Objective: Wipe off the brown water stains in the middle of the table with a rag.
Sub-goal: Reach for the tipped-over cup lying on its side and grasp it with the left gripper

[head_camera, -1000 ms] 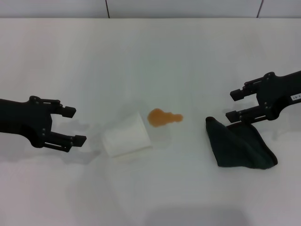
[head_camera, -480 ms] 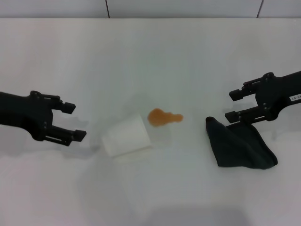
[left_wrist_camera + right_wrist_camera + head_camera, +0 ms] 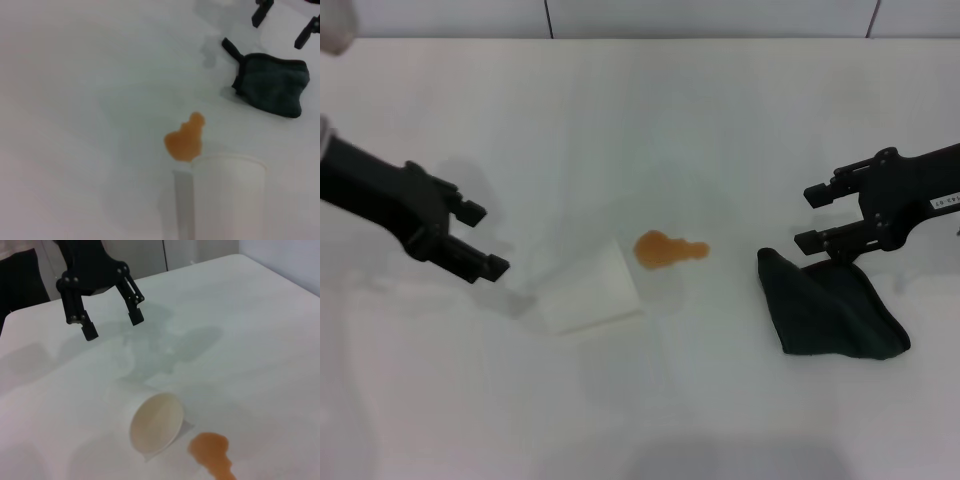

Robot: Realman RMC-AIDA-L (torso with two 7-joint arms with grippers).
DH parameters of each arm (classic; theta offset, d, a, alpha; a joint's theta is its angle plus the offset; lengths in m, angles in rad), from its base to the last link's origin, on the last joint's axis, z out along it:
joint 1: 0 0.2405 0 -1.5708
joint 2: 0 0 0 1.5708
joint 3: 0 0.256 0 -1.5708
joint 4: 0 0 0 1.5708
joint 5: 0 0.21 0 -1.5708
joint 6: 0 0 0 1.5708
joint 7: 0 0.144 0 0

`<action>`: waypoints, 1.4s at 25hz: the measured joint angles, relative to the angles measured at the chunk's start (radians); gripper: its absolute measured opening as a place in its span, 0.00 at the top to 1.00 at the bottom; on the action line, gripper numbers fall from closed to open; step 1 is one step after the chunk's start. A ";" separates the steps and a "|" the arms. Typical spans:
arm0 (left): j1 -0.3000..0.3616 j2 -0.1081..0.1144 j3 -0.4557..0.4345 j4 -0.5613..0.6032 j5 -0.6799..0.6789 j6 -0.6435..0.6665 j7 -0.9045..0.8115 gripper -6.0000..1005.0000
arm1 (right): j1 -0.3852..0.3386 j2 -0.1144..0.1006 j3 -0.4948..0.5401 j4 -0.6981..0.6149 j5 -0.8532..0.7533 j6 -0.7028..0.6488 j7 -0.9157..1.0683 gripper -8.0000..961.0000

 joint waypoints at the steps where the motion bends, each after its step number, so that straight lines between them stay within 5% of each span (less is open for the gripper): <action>1: -0.023 -0.003 0.000 -0.015 0.022 0.007 -0.012 0.13 | 0.000 0.000 -0.002 0.000 0.000 0.002 0.000 0.32; 10: -0.145 -0.047 0.001 -0.059 0.204 0.068 -0.069 0.13 | 0.006 0.001 -0.007 0.000 0.000 0.005 0.000 0.32; 15: -0.152 -0.082 0.018 -0.053 0.281 0.050 -0.065 0.13 | 0.024 0.008 -0.029 0.000 0.000 0.014 0.000 0.32; 35: -0.246 -0.110 0.113 -0.166 0.291 -0.078 -0.087 0.14 | 0.022 0.011 -0.044 0.002 -0.002 0.021 0.000 0.32</action>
